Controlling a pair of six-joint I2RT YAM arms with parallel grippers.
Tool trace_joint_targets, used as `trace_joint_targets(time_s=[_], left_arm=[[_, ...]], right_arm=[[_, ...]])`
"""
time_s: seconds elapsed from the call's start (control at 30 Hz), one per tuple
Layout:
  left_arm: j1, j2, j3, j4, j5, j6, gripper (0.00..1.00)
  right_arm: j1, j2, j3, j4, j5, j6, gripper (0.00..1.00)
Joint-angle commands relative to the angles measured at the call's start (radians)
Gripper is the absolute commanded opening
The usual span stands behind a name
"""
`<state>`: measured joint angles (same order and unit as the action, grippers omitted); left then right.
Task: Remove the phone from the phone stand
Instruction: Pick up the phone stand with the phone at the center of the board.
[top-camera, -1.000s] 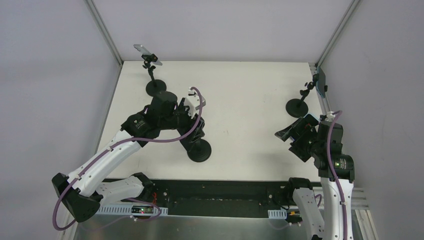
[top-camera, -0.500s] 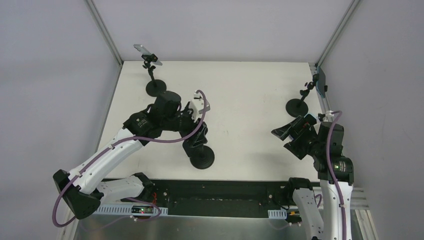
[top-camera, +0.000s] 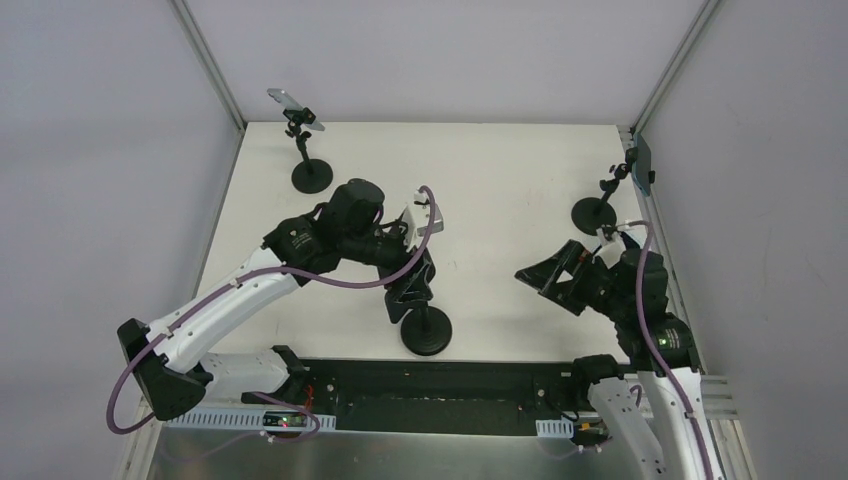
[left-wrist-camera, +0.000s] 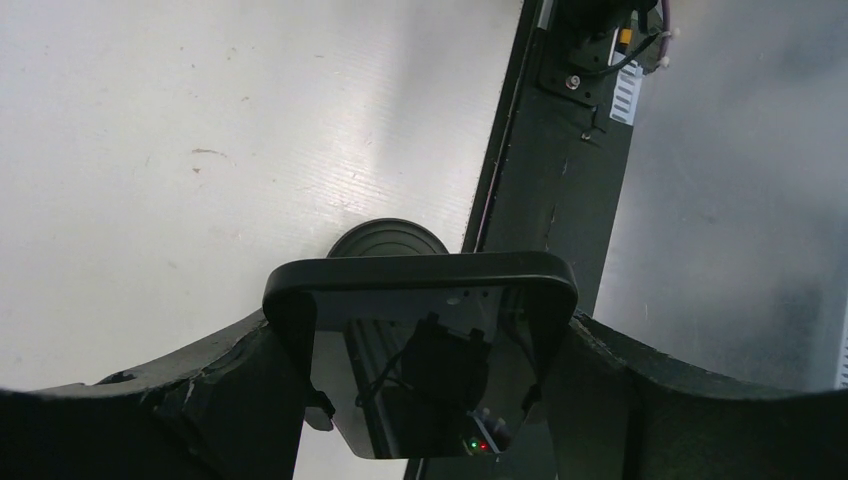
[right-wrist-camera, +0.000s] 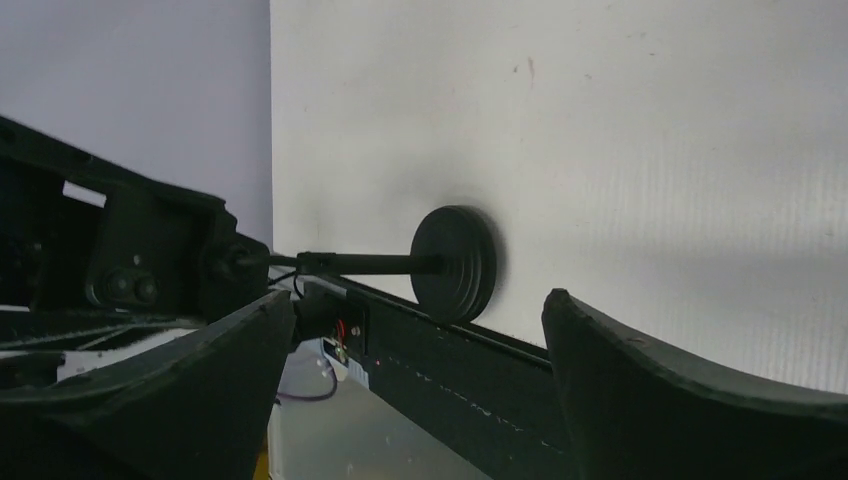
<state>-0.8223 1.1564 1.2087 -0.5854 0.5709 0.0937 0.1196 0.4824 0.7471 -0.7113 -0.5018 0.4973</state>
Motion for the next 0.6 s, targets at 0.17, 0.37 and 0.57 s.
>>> trace_joint_targets(time_s=[0.17, 0.37, 0.57], left_arm=[[-0.044, -0.090, 0.049, 0.065, 0.100, 0.074, 0.00], [-0.047, -0.174, 0.046, 0.066, 0.247, 0.184, 0.00], [-0.049, -0.256, 0.026, 0.067, 0.427, 0.337, 0.00]], right_arm=[[0.410, -0.040, -0.065, 0.320, 0.185, -0.011, 0.95], [0.564, -0.034, -0.074, 0.362, 0.260, -0.070, 0.94], [0.621, -0.031, -0.058, 0.325, 0.322, -0.110, 0.94]])
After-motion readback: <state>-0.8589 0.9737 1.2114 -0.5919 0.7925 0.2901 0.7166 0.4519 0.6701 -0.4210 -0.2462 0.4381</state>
